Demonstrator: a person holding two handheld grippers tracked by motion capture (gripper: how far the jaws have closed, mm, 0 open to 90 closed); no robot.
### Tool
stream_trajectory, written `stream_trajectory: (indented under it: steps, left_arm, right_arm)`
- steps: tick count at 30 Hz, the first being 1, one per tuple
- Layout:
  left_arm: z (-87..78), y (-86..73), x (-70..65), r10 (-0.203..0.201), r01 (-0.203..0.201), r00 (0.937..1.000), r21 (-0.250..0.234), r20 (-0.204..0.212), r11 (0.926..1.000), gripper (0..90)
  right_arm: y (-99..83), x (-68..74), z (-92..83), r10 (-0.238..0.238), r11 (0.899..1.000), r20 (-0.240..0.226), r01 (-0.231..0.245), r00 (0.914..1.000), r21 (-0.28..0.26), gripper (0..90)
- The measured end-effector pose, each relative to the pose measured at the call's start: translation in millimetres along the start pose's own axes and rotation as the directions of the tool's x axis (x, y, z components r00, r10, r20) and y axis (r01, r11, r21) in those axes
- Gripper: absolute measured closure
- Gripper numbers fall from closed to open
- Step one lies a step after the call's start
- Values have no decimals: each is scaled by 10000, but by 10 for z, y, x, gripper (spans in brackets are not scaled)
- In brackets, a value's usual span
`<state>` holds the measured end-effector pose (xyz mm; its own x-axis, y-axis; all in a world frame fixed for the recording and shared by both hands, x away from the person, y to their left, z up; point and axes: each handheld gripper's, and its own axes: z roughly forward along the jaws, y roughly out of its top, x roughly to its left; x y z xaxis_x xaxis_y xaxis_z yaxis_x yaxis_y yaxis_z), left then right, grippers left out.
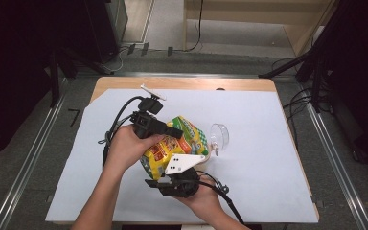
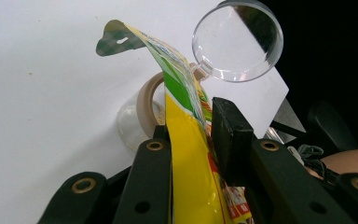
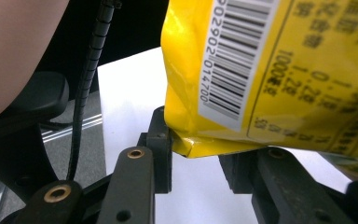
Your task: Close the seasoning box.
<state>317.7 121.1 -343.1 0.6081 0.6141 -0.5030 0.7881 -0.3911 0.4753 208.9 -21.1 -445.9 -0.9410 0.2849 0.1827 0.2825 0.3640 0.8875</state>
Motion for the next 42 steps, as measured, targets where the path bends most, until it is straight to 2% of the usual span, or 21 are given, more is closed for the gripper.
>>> stream_trajectory:
  steps: [5,9,11,13,17,18,20,21,27,35,36,39,42]
  left_arm:
    - [-28,-6,-21,49,-49,9998,0,-190,10000,780]
    - [-15,-11,-71,296,-284,9983,250,-498,9993,802]
    - [9,0,-107,509,-477,9956,417,-788,9980,816]
    - [16,20,-113,481,-432,9937,500,-1011,9978,835]
    - [38,70,-106,338,-301,9970,538,-690,9981,839]
    - [57,106,-88,187,-163,9989,559,-422,9983,840]
    - [62,125,-84,115,-88,9989,595,-465,9982,840]
    - [64,162,-79,61,-40,9995,685,-314,9976,838]
    - [73,193,-99,18,-2,9998,766,-209,9971,823]
    - [47,178,-127,172,-173,9998,554,31,9983,803]
    - [47,178,-127,172,-173,9998,554,31,9983,801]
    - [18,132,-154,524,-520,9985,259,-137,9983,818]
    - [9,134,-161,574,-570,9982,213,-155,9981,821]
  right_arm:
    - [-13,-11,-1,43,10000,19,-43,10000,40,697]
    - [-22,-7,22,85,9999,-43,-84,10000,123,707]
    - [-17,13,21,96,9999,-104,-95,9999,127,708]
    - [-6,12,6,128,9999,-166,-127,9998,65,706]
    - [30,-9,-3,247,9995,-218,-243,9995,196,707]
    - [56,-11,-21,159,9998,-225,-156,9996,112,709]
    - [73,-11,-28,189,9997,-194,-186,9996,163,707]
    - [100,-26,-39,142,9998,-174,-140,9997,142,706]
    - [140,-43,-31,130,9998,-132,-128,9998,171,693]
    - [158,-29,-6,49,9999,-53,-48,10000,90,695]
    - [158,-29,-6,49,9999,-53,-48,10000,90,695]
    - [158,-32,22,7,10000,-37,-7,10000,56,699]
    - [156,-28,36,3,10000,-16,-3,10000,72,700]
